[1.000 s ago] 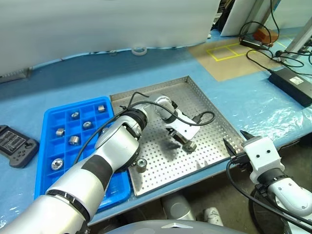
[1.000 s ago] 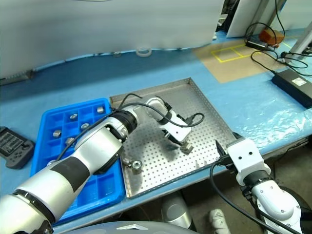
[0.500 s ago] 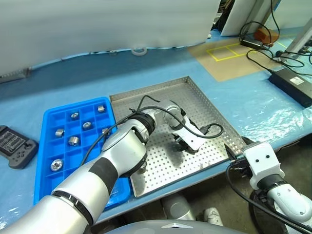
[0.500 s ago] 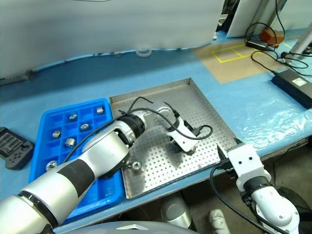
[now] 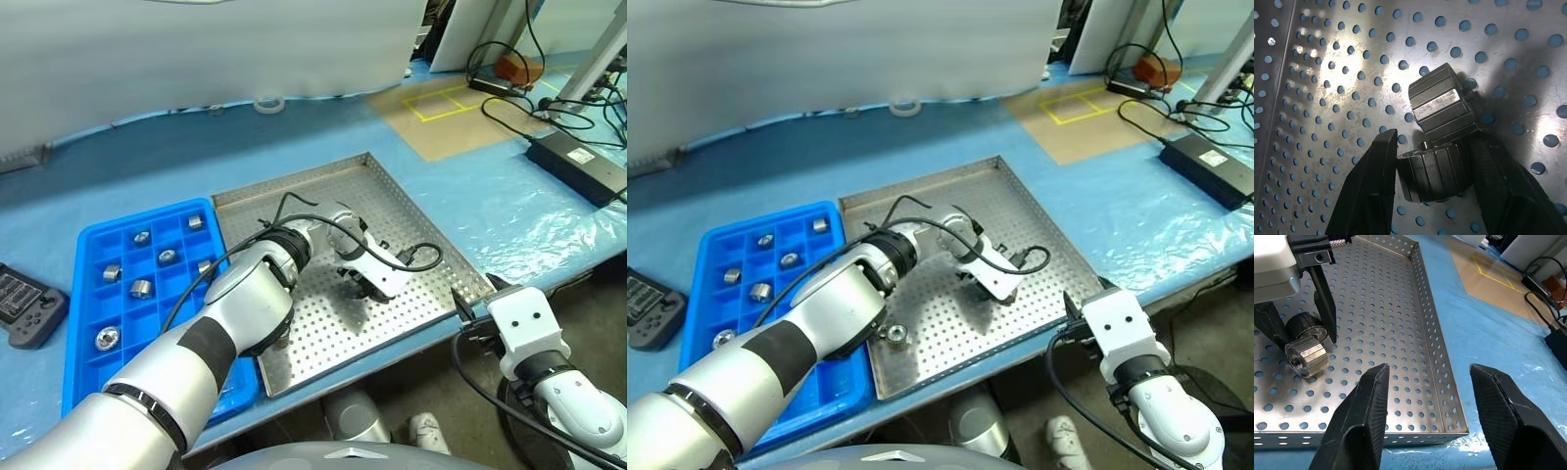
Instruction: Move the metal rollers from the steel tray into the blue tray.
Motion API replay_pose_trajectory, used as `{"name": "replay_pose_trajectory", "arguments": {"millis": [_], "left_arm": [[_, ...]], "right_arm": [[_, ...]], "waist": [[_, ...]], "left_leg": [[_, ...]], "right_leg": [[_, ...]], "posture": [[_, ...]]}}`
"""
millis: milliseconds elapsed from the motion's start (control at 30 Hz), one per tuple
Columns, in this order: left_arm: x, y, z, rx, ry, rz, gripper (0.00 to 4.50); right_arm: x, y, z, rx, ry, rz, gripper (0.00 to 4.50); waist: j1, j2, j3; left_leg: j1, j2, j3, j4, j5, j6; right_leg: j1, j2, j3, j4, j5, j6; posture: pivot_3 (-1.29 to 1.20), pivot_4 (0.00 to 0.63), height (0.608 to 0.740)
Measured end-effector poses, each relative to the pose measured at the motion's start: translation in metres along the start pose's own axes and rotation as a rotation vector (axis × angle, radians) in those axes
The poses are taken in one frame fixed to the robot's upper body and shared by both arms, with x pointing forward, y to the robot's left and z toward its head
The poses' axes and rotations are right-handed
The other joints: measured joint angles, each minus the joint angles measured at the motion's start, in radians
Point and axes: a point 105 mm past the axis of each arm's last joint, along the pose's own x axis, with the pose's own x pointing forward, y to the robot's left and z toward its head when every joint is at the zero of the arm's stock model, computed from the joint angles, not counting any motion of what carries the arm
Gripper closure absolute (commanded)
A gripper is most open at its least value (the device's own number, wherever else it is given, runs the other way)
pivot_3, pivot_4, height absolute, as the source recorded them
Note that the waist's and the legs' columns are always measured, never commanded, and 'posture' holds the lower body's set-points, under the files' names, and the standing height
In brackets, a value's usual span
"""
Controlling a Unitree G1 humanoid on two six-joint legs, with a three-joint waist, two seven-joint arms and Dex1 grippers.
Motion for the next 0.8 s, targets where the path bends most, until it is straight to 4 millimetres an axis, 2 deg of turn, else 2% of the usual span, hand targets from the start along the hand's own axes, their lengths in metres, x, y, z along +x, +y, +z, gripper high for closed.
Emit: {"name": "replay_pose_trajectory", "arguments": {"millis": [167,300,367,433,533,633,800], "left_arm": [[-0.001,0.003,-0.005,-0.030,0.003,0.049,2.71],[-0.010,0.004,-0.018,-0.102,0.007,0.110,2.71],[-0.016,0.003,-0.024,-0.171,-0.023,0.153,2.71],[-0.025,0.009,-0.026,-0.291,-0.108,0.228,2.71],[-0.040,0.021,-0.027,-0.450,-0.241,0.338,2.71],[-0.051,0.025,-0.028,-0.542,-0.340,0.392,2.71],[-0.065,0.005,-0.044,-0.606,-0.407,0.391,2.71]], "right_arm": [[0.005,-0.002,0.005,-0.014,-0.025,0.005,1.80],[0.011,-0.001,0.008,-0.019,-0.044,0.037,1.80],[0.016,0.000,0.011,-0.028,-0.062,0.070,1.80],[0.024,0.000,0.021,-0.087,-0.093,0.146,1.80],[0.035,0.000,0.046,-0.120,-0.182,0.240,1.80],[0.046,0.000,0.065,-0.136,-0.250,0.328,1.80],[0.068,0.011,0.069,-0.178,-0.257,0.471,1.80]], "waist": [[-0.001,0.000,0.000],[-0.001,0.002,0.002],[0.002,0.003,0.002],[0.004,0.004,0.004],[0.016,0.003,0.006],[0.042,0.003,0.006],[0.110,0.001,0.008]], "left_leg": [[0.000,0.000,0.000,0.001,0.000,0.000],[-0.002,0.000,-0.001,0.001,0.000,0.000],[-0.002,-0.001,-0.001,0.001,0.001,0.003],[-0.003,-0.003,-0.001,0.001,0.001,0.005],[-0.004,-0.006,-0.002,0.004,0.000,0.009],[-0.005,-0.007,-0.003,0.005,-0.001,0.010],[-0.005,-0.007,-0.003,0.007,0.000,0.012]], "right_leg": [[0.000,-0.001,-0.001,0.000,0.000,0.000],[0.000,-0.004,-0.008,0.000,0.000,0.000],[0.000,-0.006,-0.009,0.001,0.003,-0.005],[0.000,-0.008,-0.010,0.002,0.005,-0.007],[0.000,-0.014,-0.012,0.004,0.005,-0.008],[0.000,-0.014,-0.013,0.004,0.005,-0.008],[-0.001,-0.014,-0.013,0.008,0.005,-0.008]], "posture": [[-0.77,0.150,0.740],[-0.72,0.150,0.740],[-0.67,0.150,0.740],[-0.64,0.150,0.740],[-0.57,0.150,0.740],[-0.51,0.150,0.740],[-0.38,0.150,0.740]]}}
